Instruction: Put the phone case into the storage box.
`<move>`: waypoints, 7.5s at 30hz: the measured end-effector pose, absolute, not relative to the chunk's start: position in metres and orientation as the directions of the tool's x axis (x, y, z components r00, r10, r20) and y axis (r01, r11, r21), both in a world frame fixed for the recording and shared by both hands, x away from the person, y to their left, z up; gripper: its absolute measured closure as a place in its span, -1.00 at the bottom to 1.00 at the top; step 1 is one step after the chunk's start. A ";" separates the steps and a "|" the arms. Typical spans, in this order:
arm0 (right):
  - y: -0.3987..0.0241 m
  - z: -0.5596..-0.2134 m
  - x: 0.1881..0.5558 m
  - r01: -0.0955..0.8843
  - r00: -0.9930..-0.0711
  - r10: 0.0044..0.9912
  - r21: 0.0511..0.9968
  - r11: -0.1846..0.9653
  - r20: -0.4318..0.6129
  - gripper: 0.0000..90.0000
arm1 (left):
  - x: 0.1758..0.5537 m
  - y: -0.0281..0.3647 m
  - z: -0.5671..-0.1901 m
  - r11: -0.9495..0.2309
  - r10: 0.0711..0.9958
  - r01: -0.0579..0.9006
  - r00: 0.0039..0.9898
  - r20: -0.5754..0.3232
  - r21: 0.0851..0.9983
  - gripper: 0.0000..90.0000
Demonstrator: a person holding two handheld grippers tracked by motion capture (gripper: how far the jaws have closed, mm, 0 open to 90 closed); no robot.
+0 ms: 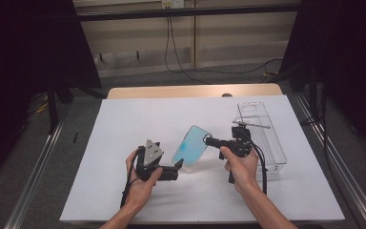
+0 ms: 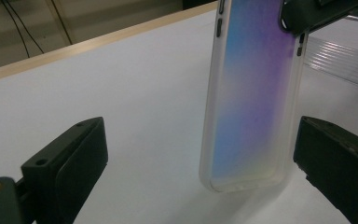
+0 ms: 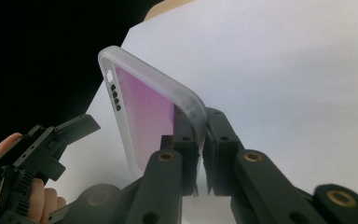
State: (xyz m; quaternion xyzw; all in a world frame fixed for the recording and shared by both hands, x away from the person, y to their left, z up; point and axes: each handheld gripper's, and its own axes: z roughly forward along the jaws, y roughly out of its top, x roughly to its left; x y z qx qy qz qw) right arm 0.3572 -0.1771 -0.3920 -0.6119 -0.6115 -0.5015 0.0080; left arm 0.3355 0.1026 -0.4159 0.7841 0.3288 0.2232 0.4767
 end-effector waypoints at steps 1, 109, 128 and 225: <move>-0.178 -0.391 0.357 0.753 -0.251 0.740 0.606 -0.255 0.623 0.88 | 0.336 0.103 -0.416 -0.330 0.731 0.303 0.681 0.040 0.894 -0.93; -0.310 -0.292 0.371 0.396 -0.270 0.935 0.912 -0.110 0.230 0.87 | 0.309 0.244 -0.429 -0.070 0.845 0.190 0.533 -0.043 0.979 -0.93; -0.330 -0.301 0.393 0.359 -0.233 0.965 0.933 -0.030 0.121 0.87 | 0.310 0.239 -0.433 -0.071 0.822 0.215 0.566 -0.065 0.974 -0.93; -0.336 -0.372 0.468 0.452 -0.285 0.956 0.870 0.198 -0.069 0.87 | 0.309 0.244 -0.432 -0.048 0.832 0.217 0.549 -0.081 0.975 -0.95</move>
